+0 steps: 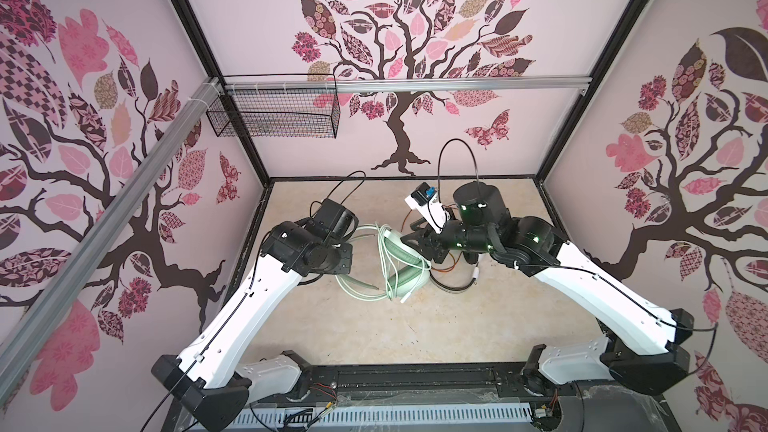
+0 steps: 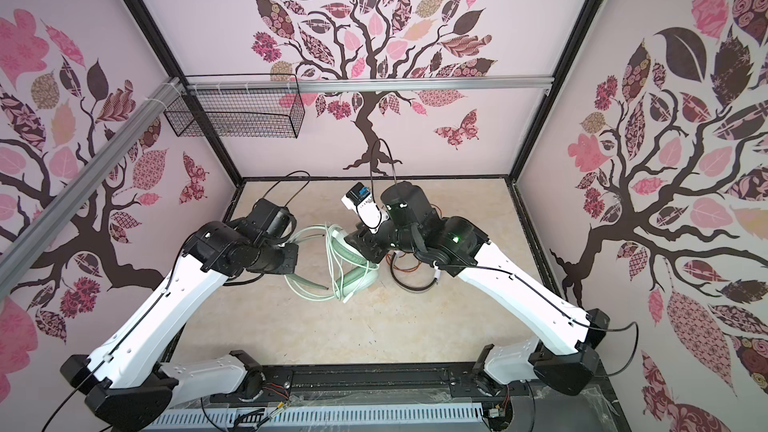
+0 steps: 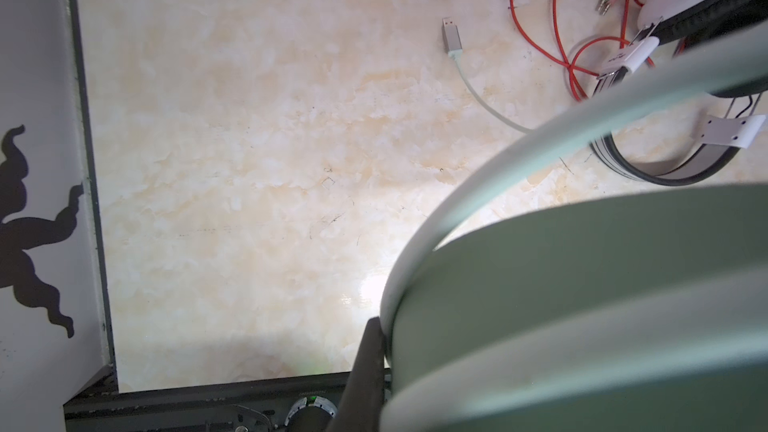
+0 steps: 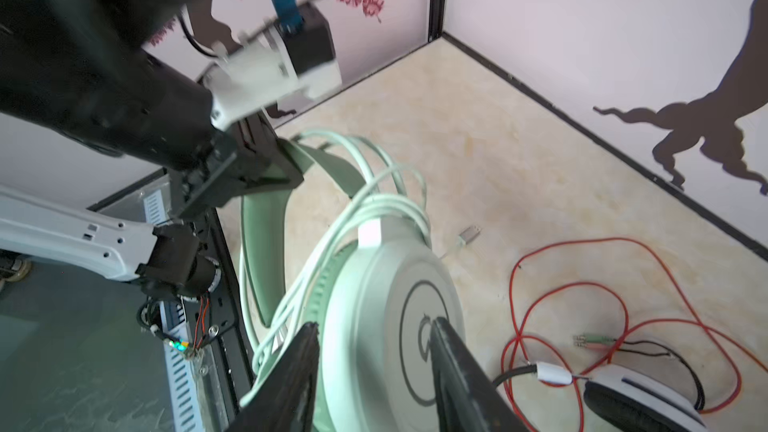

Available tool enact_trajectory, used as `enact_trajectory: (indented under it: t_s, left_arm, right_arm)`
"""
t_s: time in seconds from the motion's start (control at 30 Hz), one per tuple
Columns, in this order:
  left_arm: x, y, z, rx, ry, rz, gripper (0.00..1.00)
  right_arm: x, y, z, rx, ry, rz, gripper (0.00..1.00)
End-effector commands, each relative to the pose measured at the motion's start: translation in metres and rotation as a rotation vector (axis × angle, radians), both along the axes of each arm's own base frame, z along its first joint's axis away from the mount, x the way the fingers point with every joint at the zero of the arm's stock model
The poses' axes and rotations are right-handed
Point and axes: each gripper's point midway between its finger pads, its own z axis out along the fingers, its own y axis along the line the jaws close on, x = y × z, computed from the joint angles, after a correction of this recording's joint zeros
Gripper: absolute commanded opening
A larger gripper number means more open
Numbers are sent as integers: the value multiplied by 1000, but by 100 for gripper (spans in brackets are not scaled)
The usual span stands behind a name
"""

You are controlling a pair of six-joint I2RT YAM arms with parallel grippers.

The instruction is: Wrap the headphones

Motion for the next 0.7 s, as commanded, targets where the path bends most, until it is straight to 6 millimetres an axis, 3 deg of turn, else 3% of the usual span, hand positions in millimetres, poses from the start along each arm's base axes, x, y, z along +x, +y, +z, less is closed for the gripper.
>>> enact_trajectory:
  t_s: [0.0, 0.17, 0.27, 0.67]
  left_arm:
    - [15, 4, 16, -16, -108, 51, 0]
    - [19, 7, 14, 6, -111, 75, 0]
    - [19, 8, 15, 12, -116, 83, 0]
    - [20, 12, 20, 20, -133, 107, 0]
  right_arm:
    - [-20, 12, 6, 32, 57, 4, 47]
    - [-35, 34, 6, 102, 157, -58, 45]
    - [-40, 45, -6, 97, 230, -58, 45]
    - [-18, 53, -41, 4, 266, -206, 43]
